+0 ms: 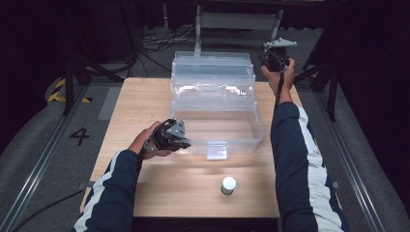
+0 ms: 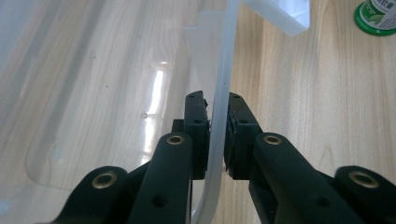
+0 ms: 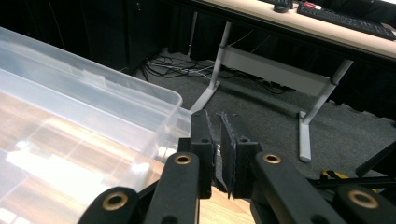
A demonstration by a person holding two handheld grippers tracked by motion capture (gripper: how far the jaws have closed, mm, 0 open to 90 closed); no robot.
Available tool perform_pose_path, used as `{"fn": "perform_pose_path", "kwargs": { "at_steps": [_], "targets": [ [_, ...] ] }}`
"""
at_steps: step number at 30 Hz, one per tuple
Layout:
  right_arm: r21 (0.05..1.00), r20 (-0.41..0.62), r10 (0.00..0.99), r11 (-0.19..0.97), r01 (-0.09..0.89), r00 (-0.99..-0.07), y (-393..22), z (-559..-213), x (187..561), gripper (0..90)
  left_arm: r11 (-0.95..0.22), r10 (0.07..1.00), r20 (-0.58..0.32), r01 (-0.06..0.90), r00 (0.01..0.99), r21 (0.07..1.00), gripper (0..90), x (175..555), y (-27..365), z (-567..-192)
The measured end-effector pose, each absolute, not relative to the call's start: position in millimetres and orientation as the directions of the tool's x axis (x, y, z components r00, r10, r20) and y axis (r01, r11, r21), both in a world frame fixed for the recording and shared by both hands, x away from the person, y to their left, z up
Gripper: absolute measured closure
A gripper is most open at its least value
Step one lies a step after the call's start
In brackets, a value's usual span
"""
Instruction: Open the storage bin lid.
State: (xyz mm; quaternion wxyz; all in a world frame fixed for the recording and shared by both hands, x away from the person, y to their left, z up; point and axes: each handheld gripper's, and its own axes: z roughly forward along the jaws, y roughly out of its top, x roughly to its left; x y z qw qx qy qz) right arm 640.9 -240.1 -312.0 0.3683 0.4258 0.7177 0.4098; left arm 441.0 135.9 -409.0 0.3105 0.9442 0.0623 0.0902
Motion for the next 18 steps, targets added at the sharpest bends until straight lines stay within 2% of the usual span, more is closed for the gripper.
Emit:
{"fn": "perform_pose_path", "kwargs": {
  "at_steps": [8,15,18],
  "targets": [
    [0.899,-0.171,0.911,0.300,0.319,-0.375,-246,-316,634,80.8,-0.799,0.174,0.136,0.059,0.975,0.598,82.1,441,136,-409],
    [0.892,-0.179,0.885,0.330,0.308,-0.430,-251,-316,616,78.1,-0.795,0.193,0.133,0.075,0.972,0.602,80.6,440,136,-409],
    [0.888,-0.214,0.868,0.364,0.280,-0.448,-253,-315,605,77.8,-0.799,0.204,0.142,0.081,0.969,0.596,79.5,439,135,-409]
  ]
}}
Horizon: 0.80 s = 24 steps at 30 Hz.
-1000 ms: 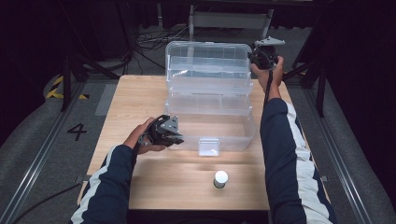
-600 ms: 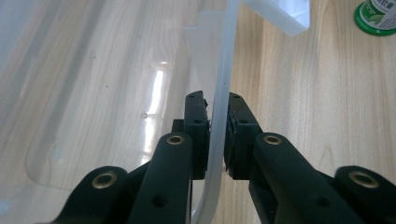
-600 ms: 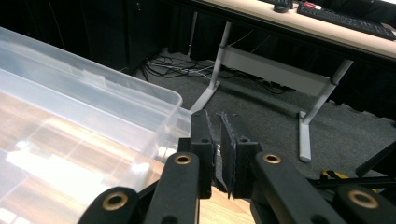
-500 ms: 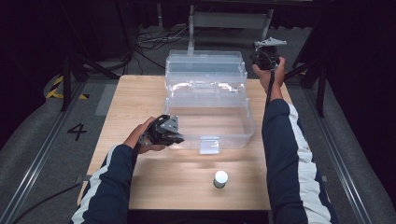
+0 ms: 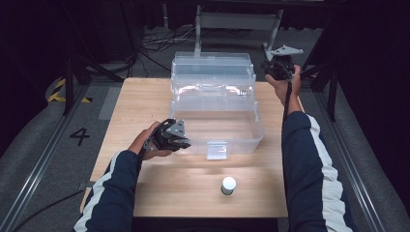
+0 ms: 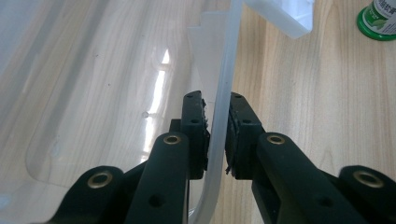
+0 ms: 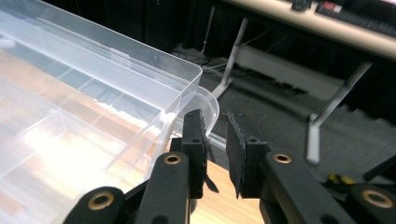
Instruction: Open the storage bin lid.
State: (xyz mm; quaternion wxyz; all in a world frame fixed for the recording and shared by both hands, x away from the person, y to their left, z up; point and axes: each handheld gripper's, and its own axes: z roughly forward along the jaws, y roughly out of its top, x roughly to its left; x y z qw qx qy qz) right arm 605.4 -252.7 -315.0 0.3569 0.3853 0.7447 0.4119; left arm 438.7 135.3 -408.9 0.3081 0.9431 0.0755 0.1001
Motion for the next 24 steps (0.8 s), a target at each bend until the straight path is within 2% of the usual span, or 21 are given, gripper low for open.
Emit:
{"fn": "perform_pose_path", "kwargs": {
  "at_steps": [16,20,24],
  "targets": [
    [0.910,-0.229,0.853,0.359,0.209,-0.470,-275,-308,555,78.6,-0.775,0.263,0.152,0.115,0.953,0.621,79.0,431,137,-405],
    [0.914,-0.214,0.827,0.357,0.191,-0.520,-276,-311,537,76.0,-0.762,0.294,0.157,0.132,0.943,0.634,76.2,427,139,-403],
    [0.912,-0.239,0.823,0.372,0.171,-0.515,-275,-315,522,75.0,-0.754,0.306,0.173,0.128,0.936,0.644,74.5,423,142,-399]
  ]
}}
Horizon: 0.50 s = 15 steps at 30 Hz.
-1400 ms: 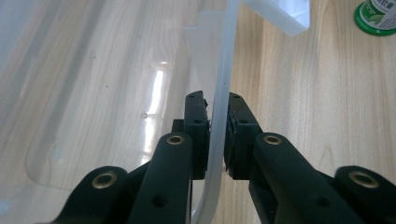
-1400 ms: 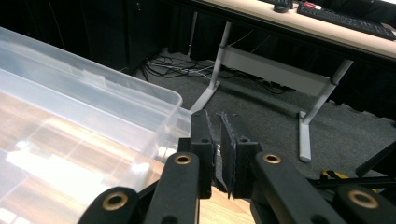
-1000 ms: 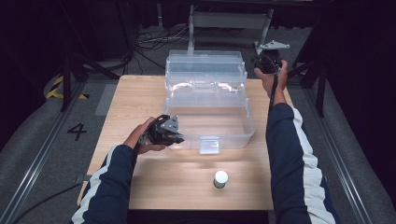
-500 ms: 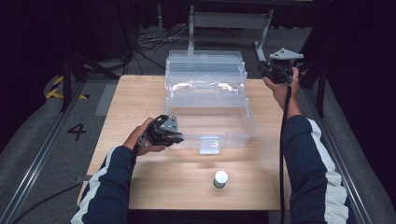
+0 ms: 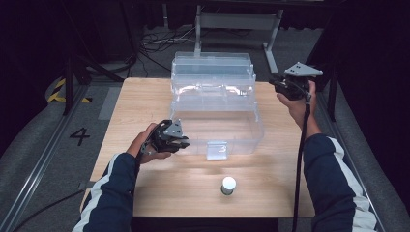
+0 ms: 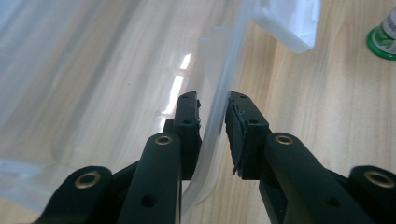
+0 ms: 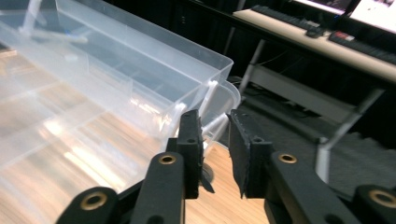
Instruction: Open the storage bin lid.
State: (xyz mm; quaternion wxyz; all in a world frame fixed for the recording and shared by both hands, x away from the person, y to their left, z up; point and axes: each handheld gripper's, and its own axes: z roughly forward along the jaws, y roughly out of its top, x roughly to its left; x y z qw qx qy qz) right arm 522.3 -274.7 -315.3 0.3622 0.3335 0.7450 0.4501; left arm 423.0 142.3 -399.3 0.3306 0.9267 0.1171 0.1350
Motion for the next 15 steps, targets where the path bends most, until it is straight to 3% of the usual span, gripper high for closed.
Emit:
{"fn": "perform_pose_path", "kwargs": {
  "at_steps": [15],
  "targets": [
    [0.912,-0.189,0.747,0.374,0.168,-0.638,-281,-332,471,66.2,-0.704,0.369,0.197,0.135,0.908,0.698,68.6,410,162,-388]
  ]
}}
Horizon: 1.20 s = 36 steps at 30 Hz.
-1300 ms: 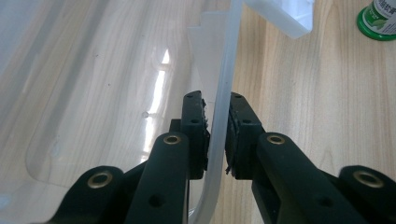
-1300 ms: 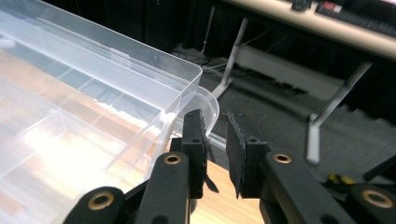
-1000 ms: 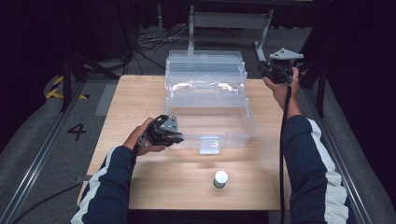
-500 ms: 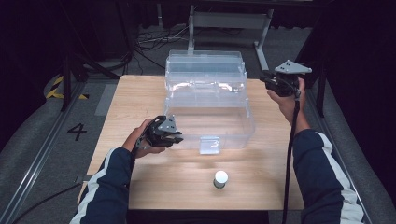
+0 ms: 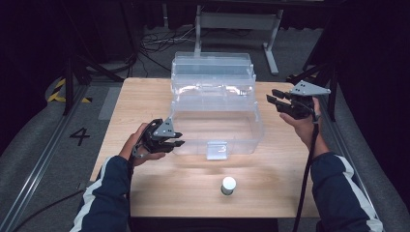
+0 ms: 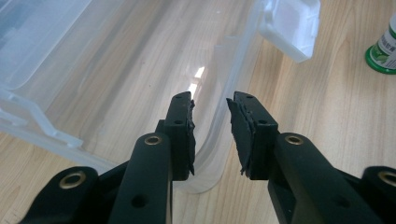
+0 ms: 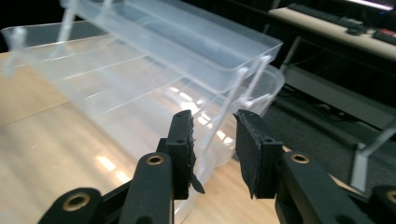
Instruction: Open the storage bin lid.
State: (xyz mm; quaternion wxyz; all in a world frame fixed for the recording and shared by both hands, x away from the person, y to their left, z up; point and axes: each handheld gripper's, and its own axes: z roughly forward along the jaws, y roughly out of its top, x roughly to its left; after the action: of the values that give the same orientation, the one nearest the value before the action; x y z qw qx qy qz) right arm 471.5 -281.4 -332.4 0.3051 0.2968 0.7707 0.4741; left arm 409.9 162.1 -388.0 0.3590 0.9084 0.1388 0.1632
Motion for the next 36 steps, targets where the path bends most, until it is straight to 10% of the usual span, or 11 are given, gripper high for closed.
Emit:
{"fn": "perform_pose_path", "kwargs": {
  "at_steps": [36],
  "targets": [
    [0.881,-0.113,0.592,0.431,0.194,-0.798,-270,-367,413,60.2,-0.707,0.487,0.161,0.280,0.858,0.649,63.8,370,224,-427]
  ]
}}
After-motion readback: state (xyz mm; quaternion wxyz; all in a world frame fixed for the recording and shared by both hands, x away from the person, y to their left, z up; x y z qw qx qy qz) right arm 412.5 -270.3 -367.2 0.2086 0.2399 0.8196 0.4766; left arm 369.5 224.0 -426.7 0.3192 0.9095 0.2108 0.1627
